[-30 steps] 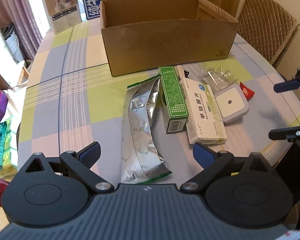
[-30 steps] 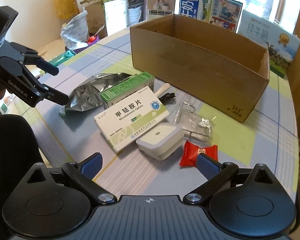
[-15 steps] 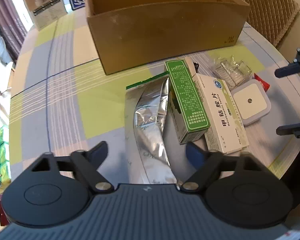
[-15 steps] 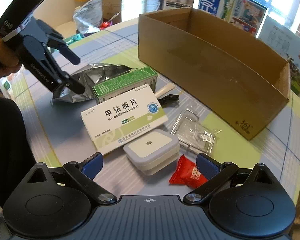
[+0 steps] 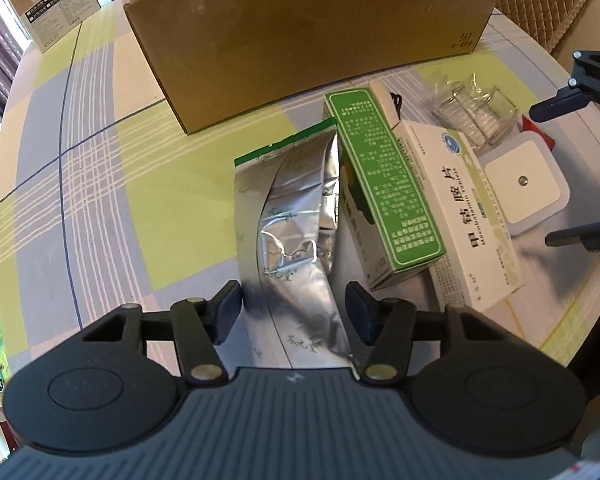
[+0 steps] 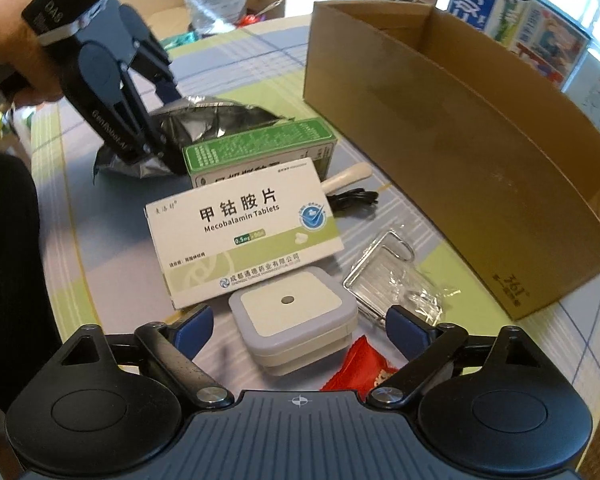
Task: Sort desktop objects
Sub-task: 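Grasp the silver foil bag with the left tool while the right tool grasps the white square night light, then lift the foil bag with the left tool while the right tool lifts the night light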
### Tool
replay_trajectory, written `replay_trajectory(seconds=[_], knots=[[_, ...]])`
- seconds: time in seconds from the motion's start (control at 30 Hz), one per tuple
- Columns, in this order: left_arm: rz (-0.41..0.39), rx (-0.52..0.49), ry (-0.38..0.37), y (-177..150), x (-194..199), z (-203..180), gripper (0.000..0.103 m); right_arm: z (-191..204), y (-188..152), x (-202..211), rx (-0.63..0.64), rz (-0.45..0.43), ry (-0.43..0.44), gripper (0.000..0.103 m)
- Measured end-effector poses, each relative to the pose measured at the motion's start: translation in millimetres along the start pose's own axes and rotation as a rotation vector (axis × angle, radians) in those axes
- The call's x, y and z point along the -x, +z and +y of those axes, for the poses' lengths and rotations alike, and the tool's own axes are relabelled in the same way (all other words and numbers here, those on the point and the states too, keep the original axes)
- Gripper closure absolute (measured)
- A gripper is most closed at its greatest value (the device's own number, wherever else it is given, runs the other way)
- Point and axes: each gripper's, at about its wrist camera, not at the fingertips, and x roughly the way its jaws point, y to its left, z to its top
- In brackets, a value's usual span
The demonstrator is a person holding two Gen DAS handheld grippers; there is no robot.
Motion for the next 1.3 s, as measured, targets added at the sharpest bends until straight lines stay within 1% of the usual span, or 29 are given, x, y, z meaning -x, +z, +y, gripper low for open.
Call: replay_trajectory(seconds=[0.07,0.1,0.2,0.27,0.33,0.37,0.53,0.73,0.83,1.0,1.2,1.27,1.3], knots=[[0.010,0.001,0.002,-0.1,-3.5,1.2,0.056,0.6,0.8,-5.2,0.025,0.015,0.012,0.017],[0.014,0.003,0.003,-0.4,-4.8,1.6,0.059,1.3,0.8,-7.3,0.034,0.020,0.015,0.018],[0.018,0.016,-0.005,-0.4,-7.7,5.2,0.060,5.1,1.9,-14.6,0.072,0.040,0.022,0.021],[0.018,0.019,-0.009,-0.1,-8.5,6.9,0.061,7.2,2.5,-19.9,0.092,0.054,0.019,0.025],[0.015,0.027,-0.013,-0.4,-8.4,8.2,0.063,7.3,2.7,-24.4,0.096,0.068,0.012,0.032],[0.014,0.028,-0.015,-0.6,-8.2,8.4,0.064,7.0,2.8,-25.6,0.096,0.072,0.008,0.032],[0.007,0.033,-0.015,-3.5,-5.4,6.6,0.067,5.3,1.1,-20.5,0.048,0.086,0.002,0.037],[0.018,0.028,-0.023,-14.9,3.7,1.8,0.068,11.4,-12.1,0.9,-0.063,0.106,-0.003,0.037],[0.024,0.024,-0.022,-20.4,8.5,0.3,0.068,20.6,-20.5,5.3,-0.065,0.123,-0.005,0.037],[0.036,0.027,-0.014,-16.4,6.7,0.9,0.067,27.0,-29.6,1.0,-0.069,0.131,-0.014,0.037],[0.051,0.032,-0.002,-8.1,-5.3,-2.6,0.055,35.3,-32.8,-0.5,-0.080,0.123,-0.023,0.034],[0.058,0.033,0.003,-6.5,-9.6,-3.8,0.054,36.2,-33.7,-1.1,-0.076,0.120,-0.022,0.032],[0.058,0.032,0.006,-6.1,-11.2,-4.3,0.052,36.6,-33.8,-1.9,-0.076,0.120,-0.021,0.031]])
